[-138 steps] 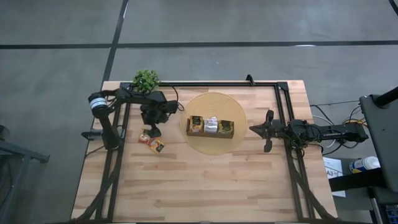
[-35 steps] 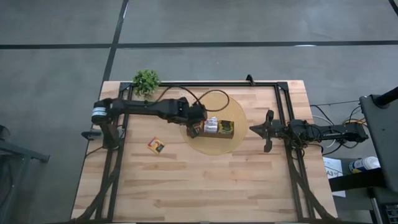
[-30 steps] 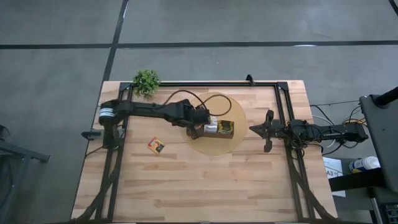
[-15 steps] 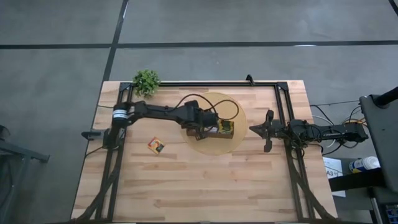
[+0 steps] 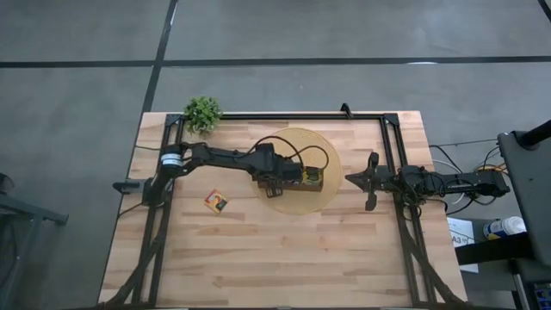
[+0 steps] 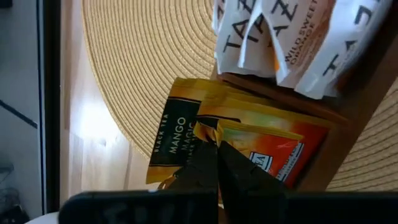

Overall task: Pick & Place Tea
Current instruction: Put the orange tea bag into the left section of the wooden organizer

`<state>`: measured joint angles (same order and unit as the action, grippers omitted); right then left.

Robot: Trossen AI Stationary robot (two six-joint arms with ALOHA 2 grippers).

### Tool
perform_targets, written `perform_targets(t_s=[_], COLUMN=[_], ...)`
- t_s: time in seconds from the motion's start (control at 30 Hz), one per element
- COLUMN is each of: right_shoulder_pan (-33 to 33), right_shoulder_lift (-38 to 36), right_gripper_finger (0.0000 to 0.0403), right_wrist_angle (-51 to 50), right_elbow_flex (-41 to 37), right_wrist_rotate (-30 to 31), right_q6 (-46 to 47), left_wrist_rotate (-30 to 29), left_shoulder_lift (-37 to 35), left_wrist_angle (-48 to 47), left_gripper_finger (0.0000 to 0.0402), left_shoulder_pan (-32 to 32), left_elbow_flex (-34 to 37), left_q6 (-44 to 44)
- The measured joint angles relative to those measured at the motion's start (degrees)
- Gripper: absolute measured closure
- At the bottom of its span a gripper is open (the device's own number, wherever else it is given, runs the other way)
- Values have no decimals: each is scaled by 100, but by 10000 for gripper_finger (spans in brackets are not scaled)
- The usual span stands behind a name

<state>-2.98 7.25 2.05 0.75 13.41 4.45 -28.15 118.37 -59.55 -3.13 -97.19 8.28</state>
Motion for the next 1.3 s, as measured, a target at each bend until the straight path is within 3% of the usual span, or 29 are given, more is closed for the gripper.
perform_targets(t_s=[0.17,0.37,0.8,0.93,1.1,1.3], right_shoulder_pan=[0,0,0,0,0,0], right_shoulder_lift=[0,2,0,0,0,0], right_gripper_finger=[394,394,394,394,394,394], right_wrist_angle=[0,1,2,1,0,0], right_elbow_flex=[0,0,1,0,0,0], right_wrist_rotate=[0,1,0,0,0,0], right_q6=[0,0,0,0,0,0], left_wrist_rotate=[416,469,491,663,652,407], left_shoulder_lift=[0,0,-2,-6,-11,218], left_wrist_angle=[10,107,16,-266,-248,429], left_gripper_finger=[401,377,195,158,148,147], left_shoulder_pan=[1,23,25,42,45,12], left_elbow_flex=[2,4,-383,-543,-406,18], left_q6=[-416,-486,-516,-232,-69,-343])
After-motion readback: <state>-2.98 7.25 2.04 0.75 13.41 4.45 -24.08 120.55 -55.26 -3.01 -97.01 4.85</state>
